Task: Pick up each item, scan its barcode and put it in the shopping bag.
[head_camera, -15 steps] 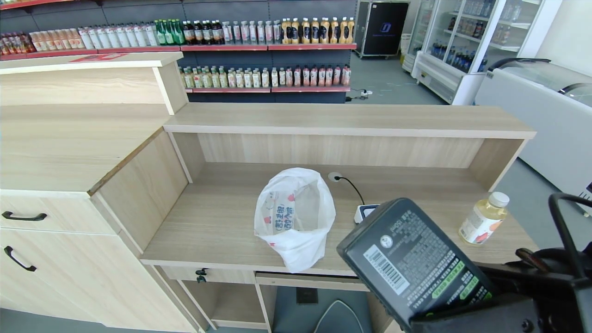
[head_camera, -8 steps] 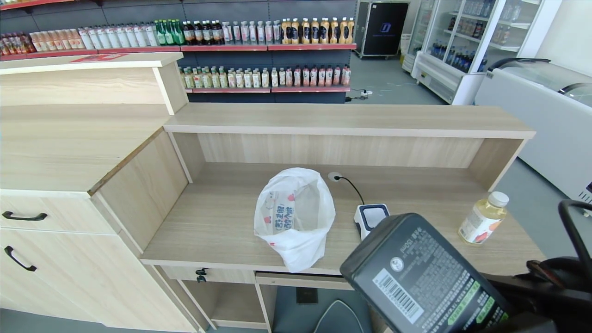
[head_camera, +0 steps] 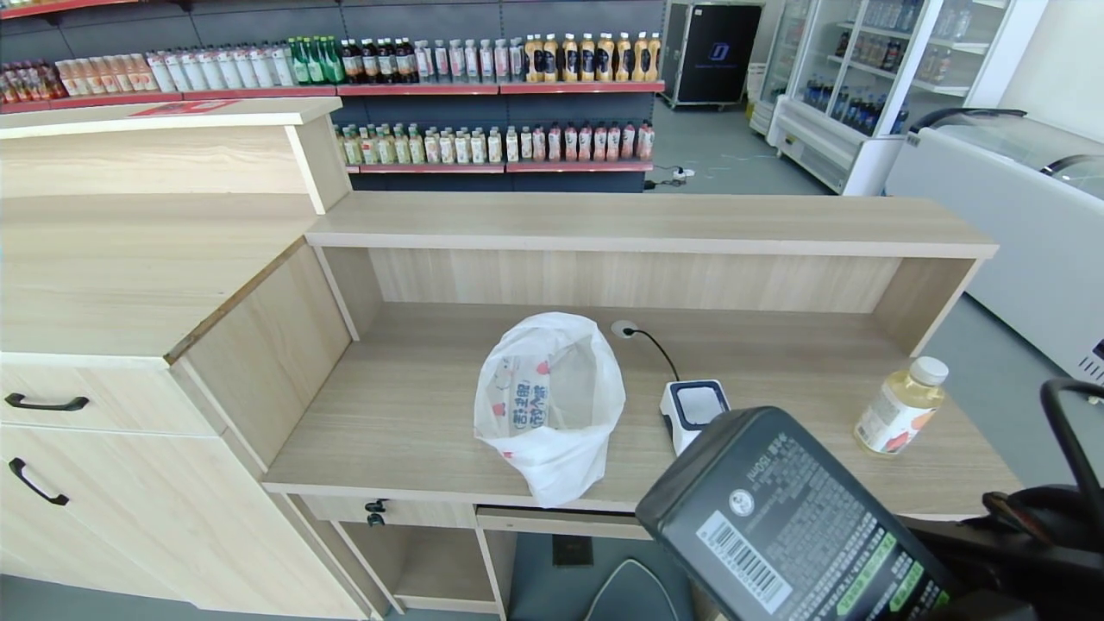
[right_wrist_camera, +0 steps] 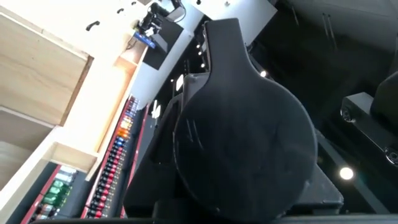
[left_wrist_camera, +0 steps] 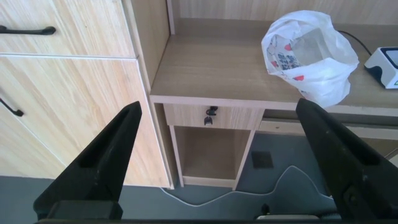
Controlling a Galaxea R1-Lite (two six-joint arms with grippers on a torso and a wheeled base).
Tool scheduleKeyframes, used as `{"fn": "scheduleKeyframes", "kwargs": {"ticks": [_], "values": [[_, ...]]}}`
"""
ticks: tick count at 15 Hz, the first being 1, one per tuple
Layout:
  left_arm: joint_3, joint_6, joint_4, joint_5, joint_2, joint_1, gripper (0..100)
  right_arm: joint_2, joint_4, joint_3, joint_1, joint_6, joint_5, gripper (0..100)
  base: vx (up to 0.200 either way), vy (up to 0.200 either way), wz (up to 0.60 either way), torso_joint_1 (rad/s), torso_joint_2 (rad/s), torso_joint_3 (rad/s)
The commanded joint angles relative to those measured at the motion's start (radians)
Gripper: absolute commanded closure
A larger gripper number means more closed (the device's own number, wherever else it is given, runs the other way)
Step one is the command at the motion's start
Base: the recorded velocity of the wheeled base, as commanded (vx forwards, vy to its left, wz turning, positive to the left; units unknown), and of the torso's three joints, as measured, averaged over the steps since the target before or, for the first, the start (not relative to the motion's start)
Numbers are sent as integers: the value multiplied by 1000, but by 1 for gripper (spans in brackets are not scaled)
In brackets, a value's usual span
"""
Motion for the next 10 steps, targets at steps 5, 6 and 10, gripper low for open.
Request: {"fn": "scheduleKeyframes", "kwargs": {"ticks": [5, 6, 10], "values": [[0, 0, 0, 0, 0, 1, 0, -33, 158, -79, -205, 482, -251, 100, 0, 0, 0, 0, 0, 0], [0, 0, 0, 0, 0, 1, 0, -87, 164, -53, -340, 719, -385, 100, 0, 0, 0, 0, 0, 0], [0, 0, 0, 0, 0, 1, 0, -133, 166, -28, -667, 1291, -635, 100, 0, 0, 0, 0, 0, 0]]}}
